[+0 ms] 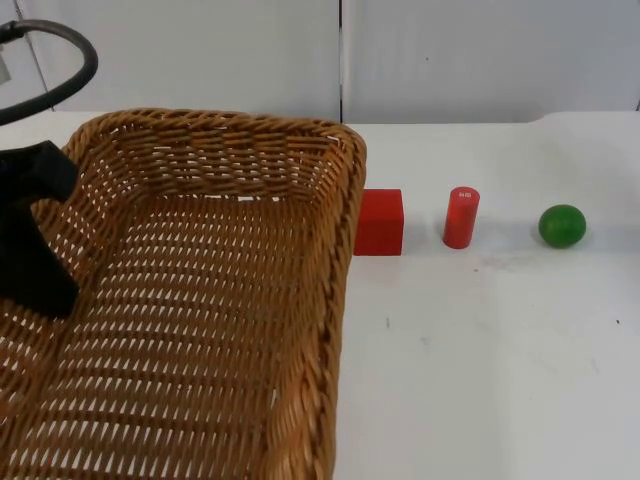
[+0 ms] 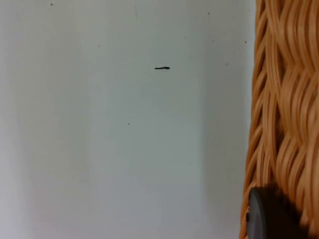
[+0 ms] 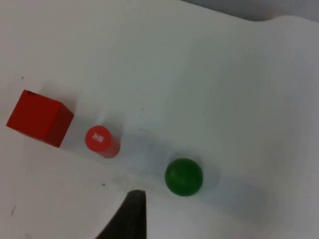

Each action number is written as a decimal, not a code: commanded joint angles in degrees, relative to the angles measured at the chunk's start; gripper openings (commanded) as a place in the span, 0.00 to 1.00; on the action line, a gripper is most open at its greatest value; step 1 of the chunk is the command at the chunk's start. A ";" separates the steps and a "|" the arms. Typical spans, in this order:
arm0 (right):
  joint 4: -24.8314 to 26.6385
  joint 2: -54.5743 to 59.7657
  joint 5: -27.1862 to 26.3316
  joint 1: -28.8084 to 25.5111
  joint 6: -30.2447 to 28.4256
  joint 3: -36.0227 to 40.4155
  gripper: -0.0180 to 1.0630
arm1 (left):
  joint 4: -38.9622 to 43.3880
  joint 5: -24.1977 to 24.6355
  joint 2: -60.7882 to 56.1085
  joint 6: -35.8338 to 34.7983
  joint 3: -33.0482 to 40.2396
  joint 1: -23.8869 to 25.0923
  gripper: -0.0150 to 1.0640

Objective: Pick up the basket with the left hand and place the object to the left of the red cylinder into the basket with the right hand.

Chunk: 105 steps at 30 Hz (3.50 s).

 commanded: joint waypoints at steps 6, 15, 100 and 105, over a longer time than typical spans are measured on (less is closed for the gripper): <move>1.08 10.52 3.68 5.69 -7.00 -11.05 0.99 | -3.96 -0.19 -0.62 -0.42 -0.42 0.12 0.01; 1.08 23.87 6.23 11.26 -22.18 -22.77 0.99 | -4.07 -1.27 -0.62 -1.07 -0.42 0.12 0.01; 14.15 23.65 10.14 17.84 -40.14 -32.23 0.02 | -2.97 -3.36 -0.62 -4.41 -0.42 0.12 0.01; 13.84 19.58 13.18 17.84 -37.53 -32.23 0.02 | -2.74 -3.80 -0.62 -4.41 -0.42 0.12 0.01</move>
